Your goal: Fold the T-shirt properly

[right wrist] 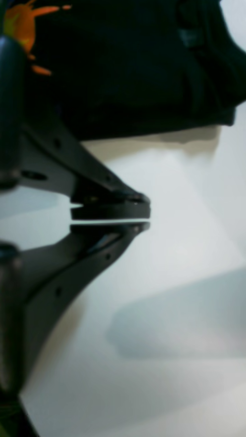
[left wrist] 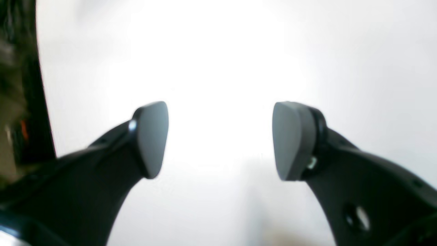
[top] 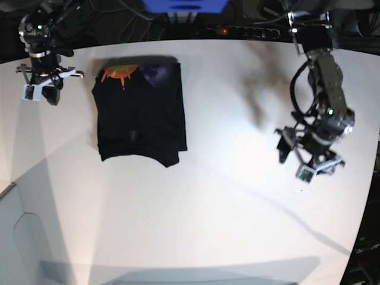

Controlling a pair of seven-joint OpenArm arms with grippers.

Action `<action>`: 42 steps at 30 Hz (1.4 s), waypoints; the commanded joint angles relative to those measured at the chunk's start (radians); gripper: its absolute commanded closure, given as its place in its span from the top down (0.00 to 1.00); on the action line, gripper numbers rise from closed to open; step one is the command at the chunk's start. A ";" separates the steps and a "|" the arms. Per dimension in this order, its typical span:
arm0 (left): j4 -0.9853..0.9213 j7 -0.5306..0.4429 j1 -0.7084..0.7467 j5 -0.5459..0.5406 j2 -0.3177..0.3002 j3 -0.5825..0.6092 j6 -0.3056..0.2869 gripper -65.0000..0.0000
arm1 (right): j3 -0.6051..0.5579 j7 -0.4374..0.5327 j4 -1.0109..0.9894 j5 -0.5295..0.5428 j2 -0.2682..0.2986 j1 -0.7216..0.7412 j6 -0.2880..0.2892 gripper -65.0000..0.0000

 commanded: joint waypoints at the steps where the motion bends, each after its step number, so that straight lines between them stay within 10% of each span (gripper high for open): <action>1: 0.029 -0.008 0.042 -0.008 -0.007 -0.068 0.000 0.70 | -0.017 0.023 0.007 0.015 0.004 -0.016 0.010 0.00; 8: 0.034 -0.007 0.346 -0.120 0.023 -0.351 0.000 0.70 | -0.122 0.023 -0.026 0.014 0.004 -0.056 0.010 0.00; 18: 0.043 -0.002 0.569 -0.220 0.032 -0.407 0.000 0.68 | -0.221 0.025 -0.031 0.018 0.004 -0.118 0.010 0.00; 29: 0.044 -0.005 0.762 -0.212 0.183 -0.401 0.000 0.01 | -0.110 0.025 0.064 0.020 0.004 -0.251 0.010 0.00; 42: -0.049 -0.102 0.934 -0.198 0.275 -0.367 0.006 0.00 | -0.046 0.023 -0.019 0.018 0.039 -0.521 0.010 0.00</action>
